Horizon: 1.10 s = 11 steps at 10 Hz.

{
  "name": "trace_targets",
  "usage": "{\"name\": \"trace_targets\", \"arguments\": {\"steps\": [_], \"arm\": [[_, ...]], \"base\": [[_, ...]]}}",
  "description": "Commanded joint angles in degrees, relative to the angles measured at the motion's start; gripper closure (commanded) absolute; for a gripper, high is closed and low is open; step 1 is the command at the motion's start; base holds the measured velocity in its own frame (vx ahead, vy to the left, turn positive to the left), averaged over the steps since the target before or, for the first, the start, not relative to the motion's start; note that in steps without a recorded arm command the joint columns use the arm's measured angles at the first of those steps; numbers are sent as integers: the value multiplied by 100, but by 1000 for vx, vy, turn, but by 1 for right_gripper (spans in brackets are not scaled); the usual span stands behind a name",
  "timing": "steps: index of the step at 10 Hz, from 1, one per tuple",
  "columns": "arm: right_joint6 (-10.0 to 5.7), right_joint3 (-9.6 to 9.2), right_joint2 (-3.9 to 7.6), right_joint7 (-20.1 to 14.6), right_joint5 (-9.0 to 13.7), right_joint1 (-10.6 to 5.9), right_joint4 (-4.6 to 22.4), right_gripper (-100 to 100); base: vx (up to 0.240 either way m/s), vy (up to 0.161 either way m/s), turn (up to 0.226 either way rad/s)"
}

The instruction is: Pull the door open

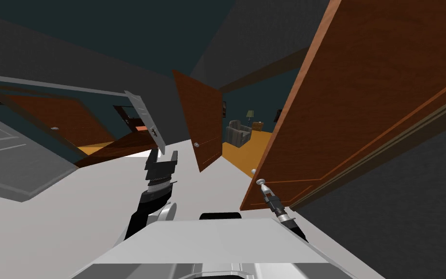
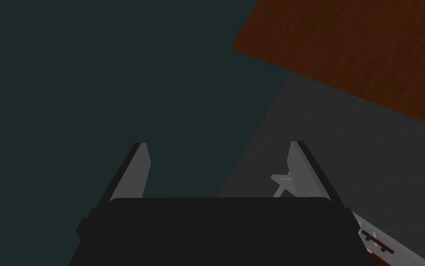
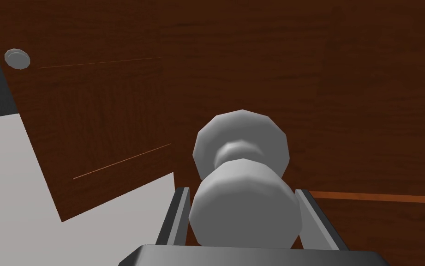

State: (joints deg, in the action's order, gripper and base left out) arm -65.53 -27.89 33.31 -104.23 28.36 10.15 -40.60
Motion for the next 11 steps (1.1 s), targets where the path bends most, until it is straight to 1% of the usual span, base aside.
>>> {"name": "trace_targets", "arguments": {"steps": [1,6,7,8,9,11], "arm": [[-118,-44,36,-49,-20,38,35,100],[-422,-161,121,-200,-73,78,211,100],[-393,-171,80,-198,-83,33,268,100],[-473,-210,90,-239,-99,37,337,100],[-493,-217,94,-248,-101,36,353,100],[-590,-252,113,-293,-112,31,430,100]], "base": [[-198,-89,169],[-204,-72,147],[-91,-28,32],[-143,-40,147],[-190,-65,152],[-180,-53,137]]}}
